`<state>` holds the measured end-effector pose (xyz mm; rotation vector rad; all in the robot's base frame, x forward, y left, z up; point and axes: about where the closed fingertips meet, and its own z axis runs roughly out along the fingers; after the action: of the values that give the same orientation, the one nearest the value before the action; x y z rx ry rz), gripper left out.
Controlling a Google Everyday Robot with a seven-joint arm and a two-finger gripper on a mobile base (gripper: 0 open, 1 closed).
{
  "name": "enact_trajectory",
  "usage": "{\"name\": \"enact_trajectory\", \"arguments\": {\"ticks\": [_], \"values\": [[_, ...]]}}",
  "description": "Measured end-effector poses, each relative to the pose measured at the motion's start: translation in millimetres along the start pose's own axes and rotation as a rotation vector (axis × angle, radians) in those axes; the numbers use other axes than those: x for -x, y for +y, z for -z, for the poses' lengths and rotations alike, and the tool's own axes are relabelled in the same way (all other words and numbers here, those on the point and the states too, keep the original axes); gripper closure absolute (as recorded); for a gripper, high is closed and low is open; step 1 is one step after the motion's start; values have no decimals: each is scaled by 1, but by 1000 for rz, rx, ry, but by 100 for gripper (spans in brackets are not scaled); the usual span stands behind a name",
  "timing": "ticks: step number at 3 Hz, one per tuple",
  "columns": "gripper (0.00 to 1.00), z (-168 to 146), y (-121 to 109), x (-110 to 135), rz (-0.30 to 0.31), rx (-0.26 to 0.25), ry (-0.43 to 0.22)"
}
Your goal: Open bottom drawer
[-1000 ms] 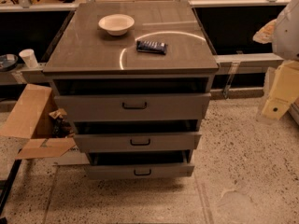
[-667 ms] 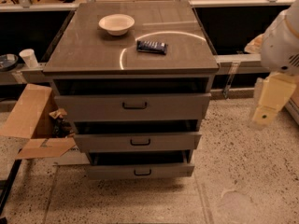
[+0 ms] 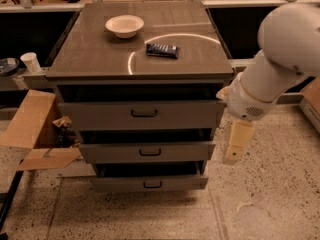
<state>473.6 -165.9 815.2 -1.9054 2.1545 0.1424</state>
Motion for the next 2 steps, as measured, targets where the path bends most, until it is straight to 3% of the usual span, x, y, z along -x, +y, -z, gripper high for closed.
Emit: {"name": "enact_trajectory", "arguments": {"ticks": [1,2], "values": [[0,-67,10,13,22,73,-33],[0,-129,27,26,-9,148,-88]]}}
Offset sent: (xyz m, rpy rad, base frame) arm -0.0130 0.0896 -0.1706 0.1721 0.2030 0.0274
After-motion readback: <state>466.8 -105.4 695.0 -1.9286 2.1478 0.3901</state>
